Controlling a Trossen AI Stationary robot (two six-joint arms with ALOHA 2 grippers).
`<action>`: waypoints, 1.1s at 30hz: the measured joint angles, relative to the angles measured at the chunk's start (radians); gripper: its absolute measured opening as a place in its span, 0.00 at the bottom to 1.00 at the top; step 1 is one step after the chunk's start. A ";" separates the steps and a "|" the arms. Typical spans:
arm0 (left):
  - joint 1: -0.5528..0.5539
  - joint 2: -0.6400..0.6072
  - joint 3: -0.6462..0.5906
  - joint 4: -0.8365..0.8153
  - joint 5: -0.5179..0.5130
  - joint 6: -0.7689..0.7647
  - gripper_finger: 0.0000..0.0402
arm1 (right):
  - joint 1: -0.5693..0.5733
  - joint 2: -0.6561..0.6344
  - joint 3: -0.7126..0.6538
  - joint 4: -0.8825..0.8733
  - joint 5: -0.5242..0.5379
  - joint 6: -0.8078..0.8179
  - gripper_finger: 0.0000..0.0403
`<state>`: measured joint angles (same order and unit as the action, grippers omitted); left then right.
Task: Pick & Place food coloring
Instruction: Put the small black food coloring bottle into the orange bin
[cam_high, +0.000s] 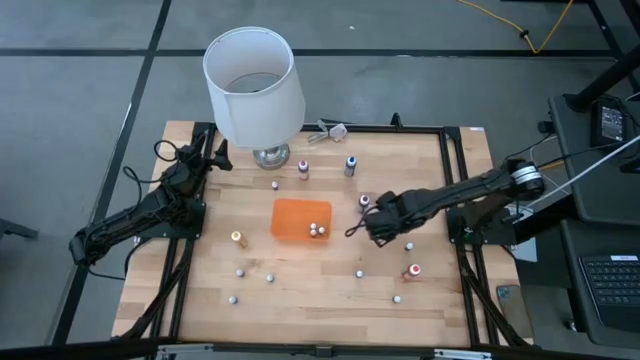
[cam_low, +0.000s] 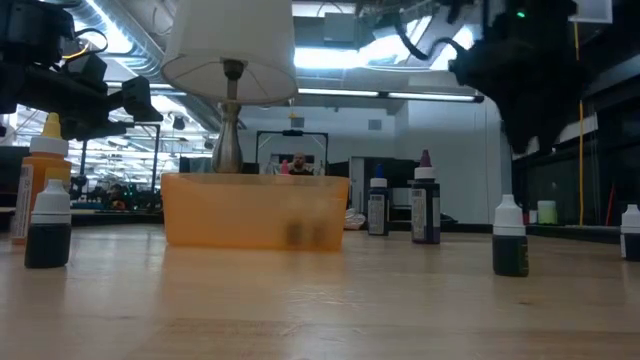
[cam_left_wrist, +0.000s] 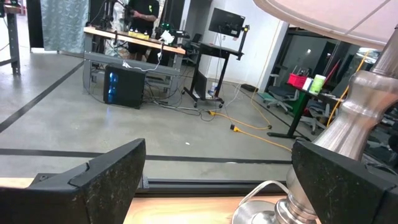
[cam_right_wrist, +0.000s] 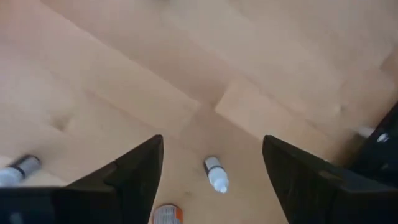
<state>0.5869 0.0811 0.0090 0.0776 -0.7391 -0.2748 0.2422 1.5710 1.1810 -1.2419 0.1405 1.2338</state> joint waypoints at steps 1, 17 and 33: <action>0.000 0.000 0.000 0.000 0.000 0.000 0.97 | 0.006 -0.012 -0.027 0.017 -0.009 0.014 0.68; 0.000 0.000 0.000 0.000 0.000 0.000 0.97 | 0.119 -0.067 -0.312 0.253 -0.124 0.180 0.67; 0.000 0.000 0.000 0.000 0.000 0.000 0.97 | 0.142 -0.067 -0.361 0.335 -0.148 0.202 0.65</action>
<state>0.5869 0.0811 0.0090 0.0776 -0.7391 -0.2745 0.3840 1.5036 0.8196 -0.9069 -0.0074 1.4361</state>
